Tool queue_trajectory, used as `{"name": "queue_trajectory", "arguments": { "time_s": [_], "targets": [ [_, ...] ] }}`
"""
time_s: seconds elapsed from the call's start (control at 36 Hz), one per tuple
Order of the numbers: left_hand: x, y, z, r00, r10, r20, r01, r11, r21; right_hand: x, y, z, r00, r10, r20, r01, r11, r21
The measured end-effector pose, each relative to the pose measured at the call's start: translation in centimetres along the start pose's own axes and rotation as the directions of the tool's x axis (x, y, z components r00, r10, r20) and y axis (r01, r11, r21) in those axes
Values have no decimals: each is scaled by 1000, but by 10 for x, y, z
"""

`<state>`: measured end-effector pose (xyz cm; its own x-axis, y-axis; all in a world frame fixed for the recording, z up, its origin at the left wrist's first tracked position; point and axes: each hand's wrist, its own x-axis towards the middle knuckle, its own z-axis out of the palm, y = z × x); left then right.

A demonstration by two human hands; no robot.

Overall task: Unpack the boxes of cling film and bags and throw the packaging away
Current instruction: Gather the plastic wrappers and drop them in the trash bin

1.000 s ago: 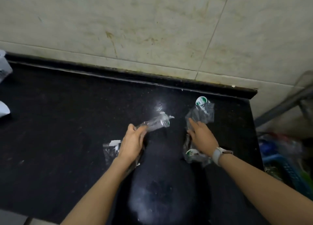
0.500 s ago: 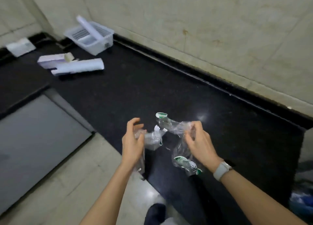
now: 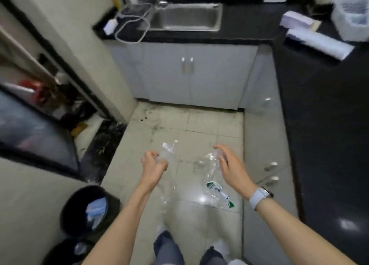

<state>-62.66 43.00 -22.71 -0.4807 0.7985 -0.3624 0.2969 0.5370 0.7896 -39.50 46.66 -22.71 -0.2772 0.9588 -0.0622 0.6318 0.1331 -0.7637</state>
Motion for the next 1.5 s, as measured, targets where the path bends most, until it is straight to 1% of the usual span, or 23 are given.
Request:
{"name": "queue_trajectory", "arguments": {
  "time_s": [0.08,0.22,0.33,0.42,0.47,0.53,0.58,0.67,0.75,0.83,0.89,0.97,1.03,1.08,1.14,1.19,1.22,1.28,1.31,1.33,1.42,1.44,1.5],
  "targets": [
    [5,-52,-55,983,-109,-149,108,994,-19,13,-38,62,988,-62,142,65,998,-20],
    [6,-144,-148,942,-182,-282,179,983,-37,27,-103,176,929,-121,351,143,989,-38],
    [7,-201,-224,854,-304,-423,258,952,-164,33,-150,271,847,-60,527,120,990,-79],
    [16,-249,-269,781,-386,-491,326,922,-208,41,-180,339,772,-70,631,152,985,-77],
    [30,-283,-291,748,-417,-516,381,907,-181,48,-196,386,728,-88,679,181,981,-67],
    [49,-318,-306,711,-452,-539,457,879,-134,55,-204,434,704,-126,699,233,970,-61],
    [70,-356,-315,685,-492,-538,488,857,-164,64,-210,483,682,-190,707,320,946,-55],
    [106,-418,-317,701,-555,-447,522,827,-209,78,-205,561,635,-260,728,439,896,-63],
    [150,-486,-310,698,-577,-424,577,804,-146,95,-186,647,584,-254,771,524,843,-120],
    [200,-559,-297,697,-582,-419,604,791,-96,111,-156,734,504,-223,835,648,736,-195],
    [235,-611,-280,677,-584,-448,591,794,-141,120,-128,795,485,-211,849,692,686,-225],
    [272,-661,-261,668,-569,-480,551,811,-194,127,-96,854,450,-208,868,737,636,-230],
    [297,-703,-242,687,-561,-462,542,819,-188,126,-67,901,436,-220,873,767,598,-232],
    [317,-742,-224,744,-552,-377,547,827,-130,125,-41,940,440,-217,871,790,554,-261],
    [324,-769,-205,808,-550,-213,559,829,-17,121,-16,965,432,-173,885,799,528,-287],
    [322,-784,-193,822,-566,-58,568,823,16,116,9,976,389,-54,920,787,539,-301],
    [320,-786,-192,816,-578,-17,577,816,-9,114,18,977,356,16,934,769,563,-303],
    [311,-784,-196,799,-601,-34,598,799,-72,111,24,968,323,144,935,667,667,-333],
    [305,-778,-201,789,-610,-73,604,792,-92,111,19,960,320,176,931,608,715,-345],
    [298,-770,-207,782,-613,-109,604,790,-104,112,11,951,320,175,931,575,745,-337],
    [275,-729,-228,798,-580,-163,572,815,-94,120,-29,913,314,58,948,555,798,-233],
    [268,-710,-236,811,-555,-183,550,831,-83,121,-47,895,326,23,945,531,822,-203],
    [252,-669,-252,827,-513,-229,512,856,-68,125,-83,854,377,-30,926,461,873,-159]
  ]
}}
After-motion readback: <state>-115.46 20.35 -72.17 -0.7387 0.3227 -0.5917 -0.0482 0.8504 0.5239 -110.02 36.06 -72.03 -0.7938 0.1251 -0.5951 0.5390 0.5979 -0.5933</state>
